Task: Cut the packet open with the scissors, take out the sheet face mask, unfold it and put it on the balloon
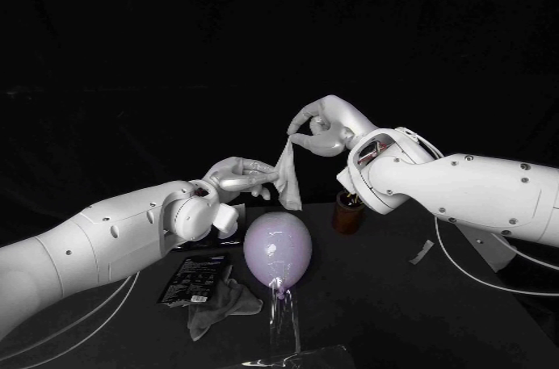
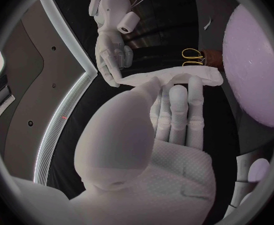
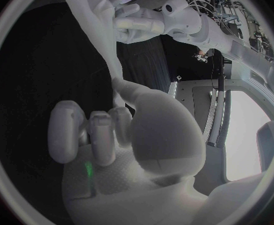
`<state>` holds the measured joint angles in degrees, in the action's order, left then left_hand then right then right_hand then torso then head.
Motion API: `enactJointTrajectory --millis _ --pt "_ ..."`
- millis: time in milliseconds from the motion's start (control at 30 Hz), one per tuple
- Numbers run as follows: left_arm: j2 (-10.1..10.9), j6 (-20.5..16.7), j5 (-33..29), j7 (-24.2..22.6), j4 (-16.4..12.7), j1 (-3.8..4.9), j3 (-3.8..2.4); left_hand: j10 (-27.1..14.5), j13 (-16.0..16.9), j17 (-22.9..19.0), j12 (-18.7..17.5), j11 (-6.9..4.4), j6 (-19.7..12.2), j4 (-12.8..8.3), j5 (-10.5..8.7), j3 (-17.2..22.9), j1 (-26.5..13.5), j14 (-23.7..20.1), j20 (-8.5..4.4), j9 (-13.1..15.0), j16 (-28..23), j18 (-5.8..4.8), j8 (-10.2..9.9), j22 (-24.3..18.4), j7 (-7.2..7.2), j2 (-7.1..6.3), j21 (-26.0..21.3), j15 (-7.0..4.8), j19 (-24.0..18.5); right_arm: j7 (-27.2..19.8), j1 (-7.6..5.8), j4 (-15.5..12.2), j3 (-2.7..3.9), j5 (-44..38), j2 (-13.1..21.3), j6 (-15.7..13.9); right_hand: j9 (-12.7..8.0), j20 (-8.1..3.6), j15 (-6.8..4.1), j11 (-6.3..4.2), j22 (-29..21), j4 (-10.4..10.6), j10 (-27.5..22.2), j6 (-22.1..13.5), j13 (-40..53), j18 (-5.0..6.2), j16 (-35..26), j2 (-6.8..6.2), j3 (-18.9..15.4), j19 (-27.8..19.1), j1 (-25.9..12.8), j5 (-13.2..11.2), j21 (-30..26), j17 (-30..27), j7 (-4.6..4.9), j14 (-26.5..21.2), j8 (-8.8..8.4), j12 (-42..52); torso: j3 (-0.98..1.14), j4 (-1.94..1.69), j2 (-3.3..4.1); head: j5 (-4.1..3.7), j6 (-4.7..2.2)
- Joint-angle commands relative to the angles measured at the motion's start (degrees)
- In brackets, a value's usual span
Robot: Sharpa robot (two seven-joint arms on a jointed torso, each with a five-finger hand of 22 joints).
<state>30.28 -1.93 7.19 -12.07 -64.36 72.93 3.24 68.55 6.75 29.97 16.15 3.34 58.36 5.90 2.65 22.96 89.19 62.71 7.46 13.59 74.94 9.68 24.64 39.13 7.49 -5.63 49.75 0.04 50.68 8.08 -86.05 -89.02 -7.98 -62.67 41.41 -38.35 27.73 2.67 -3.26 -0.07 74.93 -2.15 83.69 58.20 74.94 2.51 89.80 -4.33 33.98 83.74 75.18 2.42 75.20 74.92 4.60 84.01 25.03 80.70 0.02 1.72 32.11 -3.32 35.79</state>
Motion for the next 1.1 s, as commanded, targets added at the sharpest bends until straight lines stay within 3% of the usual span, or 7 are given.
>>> enactJointTrajectory --millis 33,733,1100 --pt "-0.08 -2.88 -1.42 -1.83 -0.08 0.05 -0.07 0.49 0.17 0.36 0.34 -0.13 0.18 -0.30 0.12 0.82 -0.21 0.61 -0.53 1.26 0.28 0.76 0.30 0.79 -0.29 0.98 0.97 -0.13 -0.33 -0.22 -0.01 0.30 0.02 -0.20 0.05 0.60 0.08 0.04 -0.22 0.13 11.21 0.04 1.62 0.36 8.66 0.39 0.20 -0.24 0.41 0.54 0.50 0.37 0.32 15.08 -0.11 5.99 0.19 0.18 -0.01 0.06 0.02 -0.07 -0.04" --pt "2.64 3.44 -3.18 -1.35 -2.26 0.37 -0.25 0.68 0.68 -0.97 0.13 -0.15 -0.32 -1.30 0.10 2.54 -2.01 0.03 -0.64 2.68 0.20 0.56 0.95 2.82 -0.35 0.81 3.01 -0.13 -2.23 -0.83 0.73 4.81 -0.36 0.74 -0.64 1.28 0.13 0.05 -0.20 0.16 11.16 0.07 1.59 0.29 8.62 0.42 0.20 -0.25 0.53 0.47 0.42 0.37 0.13 15.08 -0.09 5.99 0.28 0.10 -0.03 0.00 -0.04 -0.14 -0.09" --pt "2.62 4.19 -2.58 -0.22 -1.58 1.41 -0.35 0.42 0.79 -1.16 0.03 0.03 -0.67 -1.72 0.12 2.87 -2.19 -0.31 -0.55 3.05 0.27 0.55 1.05 3.21 -0.27 1.06 3.34 0.02 -2.72 -3.10 0.84 6.87 -0.46 1.89 -1.48 2.01 0.14 0.06 -0.20 0.17 11.10 0.11 1.59 0.27 8.63 0.47 0.20 -0.25 0.54 0.37 0.37 0.36 -0.12 15.08 -0.08 5.99 0.30 0.10 -0.02 0.00 0.01 -0.07 -0.22"
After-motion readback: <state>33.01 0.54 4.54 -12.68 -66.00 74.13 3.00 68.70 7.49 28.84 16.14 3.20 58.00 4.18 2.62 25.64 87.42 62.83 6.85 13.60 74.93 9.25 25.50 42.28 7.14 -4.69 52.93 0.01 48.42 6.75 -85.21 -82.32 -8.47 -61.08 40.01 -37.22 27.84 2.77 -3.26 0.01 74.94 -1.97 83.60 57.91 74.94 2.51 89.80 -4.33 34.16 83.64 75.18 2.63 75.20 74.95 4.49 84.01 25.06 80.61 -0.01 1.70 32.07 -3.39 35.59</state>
